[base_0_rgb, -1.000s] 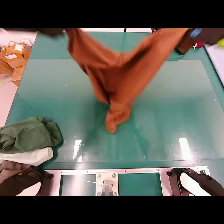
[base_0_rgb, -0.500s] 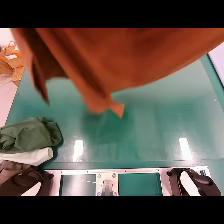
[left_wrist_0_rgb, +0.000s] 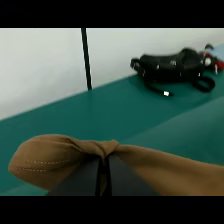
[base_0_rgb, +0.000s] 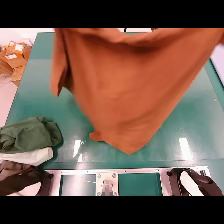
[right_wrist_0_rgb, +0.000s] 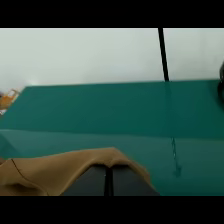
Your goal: Fold the shirts.
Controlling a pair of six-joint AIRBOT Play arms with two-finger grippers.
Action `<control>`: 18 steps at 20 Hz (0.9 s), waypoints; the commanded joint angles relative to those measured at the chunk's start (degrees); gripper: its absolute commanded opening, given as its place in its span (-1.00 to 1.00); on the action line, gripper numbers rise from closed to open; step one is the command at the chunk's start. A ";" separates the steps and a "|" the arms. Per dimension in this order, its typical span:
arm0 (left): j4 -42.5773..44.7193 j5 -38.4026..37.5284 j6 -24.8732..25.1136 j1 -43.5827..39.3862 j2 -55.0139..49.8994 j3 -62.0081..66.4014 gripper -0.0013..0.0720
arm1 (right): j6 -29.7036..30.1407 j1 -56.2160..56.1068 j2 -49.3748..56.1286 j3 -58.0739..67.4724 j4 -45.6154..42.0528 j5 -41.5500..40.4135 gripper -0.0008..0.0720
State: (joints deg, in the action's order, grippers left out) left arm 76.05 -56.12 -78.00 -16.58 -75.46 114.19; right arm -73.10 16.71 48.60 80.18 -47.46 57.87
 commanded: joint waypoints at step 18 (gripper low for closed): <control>-12.00 -22.18 -1.05 8.52 -34.10 4.94 0.63 | -4.55 15.19 28.76 -14.32 -6.05 10.54 -0.02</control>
State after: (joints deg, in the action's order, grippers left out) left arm 64.60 -68.53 -78.98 -11.64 -110.02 118.08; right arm -73.63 26.94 82.11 69.25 -51.27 60.14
